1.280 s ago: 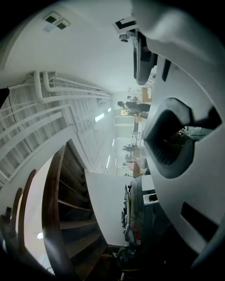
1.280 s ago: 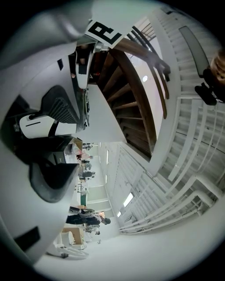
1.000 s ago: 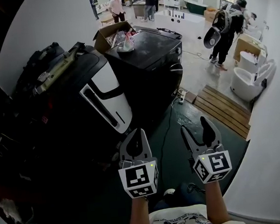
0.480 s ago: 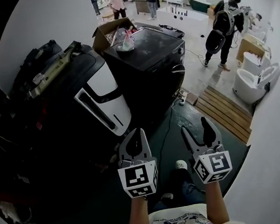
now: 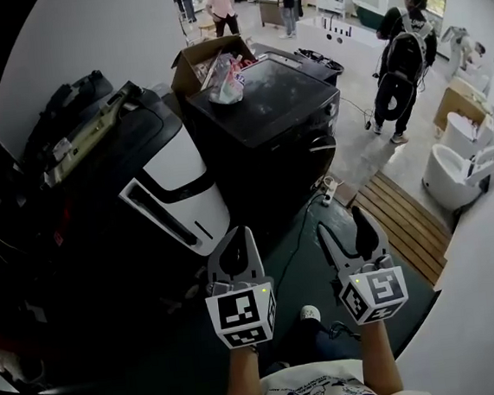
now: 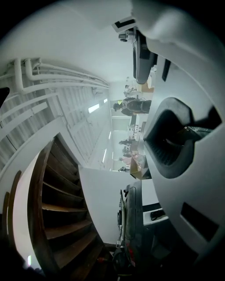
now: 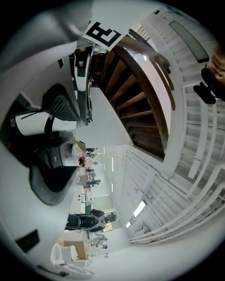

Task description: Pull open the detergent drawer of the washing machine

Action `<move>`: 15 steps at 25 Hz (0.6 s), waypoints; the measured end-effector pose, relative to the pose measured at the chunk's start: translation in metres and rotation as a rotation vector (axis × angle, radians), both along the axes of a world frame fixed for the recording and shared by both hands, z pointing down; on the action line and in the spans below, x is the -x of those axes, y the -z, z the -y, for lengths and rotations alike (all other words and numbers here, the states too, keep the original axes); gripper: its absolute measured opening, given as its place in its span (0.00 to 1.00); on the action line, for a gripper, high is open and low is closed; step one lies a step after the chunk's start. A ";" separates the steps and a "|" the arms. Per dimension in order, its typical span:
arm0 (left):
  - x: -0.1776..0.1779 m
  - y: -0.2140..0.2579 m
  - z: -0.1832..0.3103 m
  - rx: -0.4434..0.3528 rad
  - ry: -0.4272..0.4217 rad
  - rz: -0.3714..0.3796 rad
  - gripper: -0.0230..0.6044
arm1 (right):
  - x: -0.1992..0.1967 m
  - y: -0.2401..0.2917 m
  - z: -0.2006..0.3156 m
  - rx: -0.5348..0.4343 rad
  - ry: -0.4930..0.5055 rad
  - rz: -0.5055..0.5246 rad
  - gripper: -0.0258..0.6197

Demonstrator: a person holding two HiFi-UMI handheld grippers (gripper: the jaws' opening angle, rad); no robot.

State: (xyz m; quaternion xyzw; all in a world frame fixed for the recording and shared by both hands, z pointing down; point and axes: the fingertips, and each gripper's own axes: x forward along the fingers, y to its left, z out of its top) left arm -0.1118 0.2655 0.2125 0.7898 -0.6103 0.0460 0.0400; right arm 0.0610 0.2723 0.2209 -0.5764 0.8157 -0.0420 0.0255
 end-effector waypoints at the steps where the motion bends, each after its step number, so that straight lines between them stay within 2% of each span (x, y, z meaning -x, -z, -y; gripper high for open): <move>1: -0.005 0.001 0.010 0.000 0.012 0.000 0.06 | -0.004 0.003 0.011 -0.004 0.014 -0.005 0.54; 8: -0.037 0.003 0.074 -0.008 0.083 -0.001 0.06 | -0.034 0.008 0.087 -0.017 0.087 -0.003 0.54; 15: -0.057 -0.009 0.118 0.019 0.116 0.002 0.06 | -0.059 -0.003 0.140 0.002 0.111 0.007 0.54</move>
